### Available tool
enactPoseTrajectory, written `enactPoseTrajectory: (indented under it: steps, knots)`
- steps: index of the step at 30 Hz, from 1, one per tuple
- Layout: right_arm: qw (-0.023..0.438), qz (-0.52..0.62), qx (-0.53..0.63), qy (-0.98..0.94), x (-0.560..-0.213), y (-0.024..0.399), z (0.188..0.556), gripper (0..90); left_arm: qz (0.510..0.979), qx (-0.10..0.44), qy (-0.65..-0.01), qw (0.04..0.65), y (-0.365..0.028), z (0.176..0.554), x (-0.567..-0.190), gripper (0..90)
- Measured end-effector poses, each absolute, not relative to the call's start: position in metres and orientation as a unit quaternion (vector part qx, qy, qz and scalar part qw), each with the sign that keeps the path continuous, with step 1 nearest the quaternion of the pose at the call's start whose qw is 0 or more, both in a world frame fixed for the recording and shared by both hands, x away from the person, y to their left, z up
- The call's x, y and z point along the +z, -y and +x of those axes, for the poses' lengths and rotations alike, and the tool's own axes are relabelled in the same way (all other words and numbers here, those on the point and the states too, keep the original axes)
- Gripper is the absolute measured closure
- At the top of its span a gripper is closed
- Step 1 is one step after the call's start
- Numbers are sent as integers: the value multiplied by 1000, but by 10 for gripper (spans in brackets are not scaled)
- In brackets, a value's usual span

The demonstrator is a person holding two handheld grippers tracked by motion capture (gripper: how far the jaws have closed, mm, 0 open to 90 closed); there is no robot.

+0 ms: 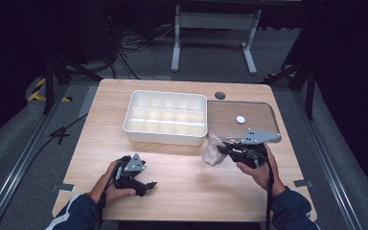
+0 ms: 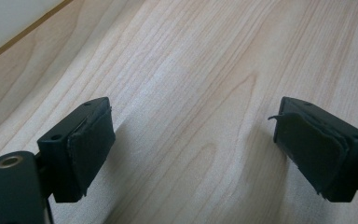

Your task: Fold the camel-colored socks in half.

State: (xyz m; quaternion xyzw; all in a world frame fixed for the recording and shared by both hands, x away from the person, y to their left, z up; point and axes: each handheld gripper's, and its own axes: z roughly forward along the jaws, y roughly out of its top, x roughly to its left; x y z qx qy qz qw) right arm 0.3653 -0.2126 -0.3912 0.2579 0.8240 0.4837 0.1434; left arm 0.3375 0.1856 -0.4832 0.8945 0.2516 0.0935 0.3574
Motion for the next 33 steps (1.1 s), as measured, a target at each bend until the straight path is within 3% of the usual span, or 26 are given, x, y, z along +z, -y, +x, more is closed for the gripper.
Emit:
enactPoseTrajectory:
  steps: [33]
  knots:
    - [189, 255, 511, -799, -354, 218, 389, 812, 895, 92, -253, 355, -183, 339, -483, 103]
